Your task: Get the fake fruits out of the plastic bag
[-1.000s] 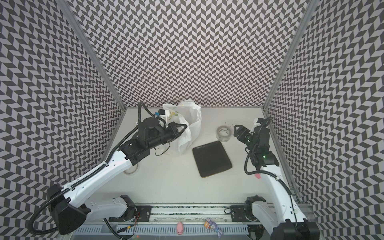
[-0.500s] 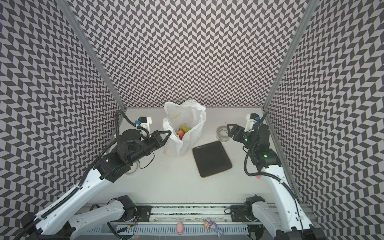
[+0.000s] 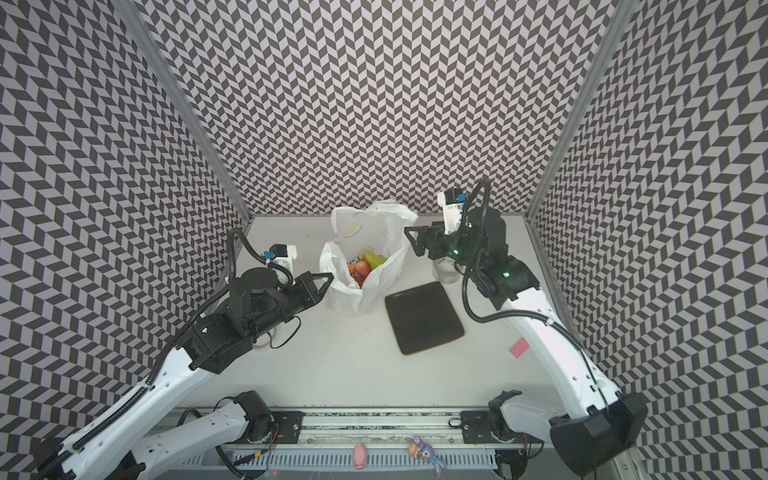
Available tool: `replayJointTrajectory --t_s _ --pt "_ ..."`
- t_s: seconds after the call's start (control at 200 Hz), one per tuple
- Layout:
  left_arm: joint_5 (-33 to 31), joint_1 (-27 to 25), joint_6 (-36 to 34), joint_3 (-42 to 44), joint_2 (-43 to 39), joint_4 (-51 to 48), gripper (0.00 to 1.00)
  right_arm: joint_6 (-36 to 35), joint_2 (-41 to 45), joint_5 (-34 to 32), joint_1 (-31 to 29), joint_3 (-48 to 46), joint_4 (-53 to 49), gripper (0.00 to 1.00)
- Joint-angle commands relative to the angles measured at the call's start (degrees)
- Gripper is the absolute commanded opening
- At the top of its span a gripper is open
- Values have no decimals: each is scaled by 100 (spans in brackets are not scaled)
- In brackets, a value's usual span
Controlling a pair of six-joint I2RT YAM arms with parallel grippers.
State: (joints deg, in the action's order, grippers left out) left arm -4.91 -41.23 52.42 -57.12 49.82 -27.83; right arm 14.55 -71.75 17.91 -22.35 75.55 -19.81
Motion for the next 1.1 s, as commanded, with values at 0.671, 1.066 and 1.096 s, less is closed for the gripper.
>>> replayJointTrajectory --t_s 0.671,1.066,1.096 --pt "-40 2463 -536 -1233 1357 -375 0 1628 -2197 281 -339 848 2880 0" --pt "-275 3077 -1910 -4253 3189 268 0 2168 -4187 -155 -331 4109 3547 0" --pt "-290 3077 -1927 -4266 3170 378 0 2188 -4248 -133 -330 4210 3634 0"
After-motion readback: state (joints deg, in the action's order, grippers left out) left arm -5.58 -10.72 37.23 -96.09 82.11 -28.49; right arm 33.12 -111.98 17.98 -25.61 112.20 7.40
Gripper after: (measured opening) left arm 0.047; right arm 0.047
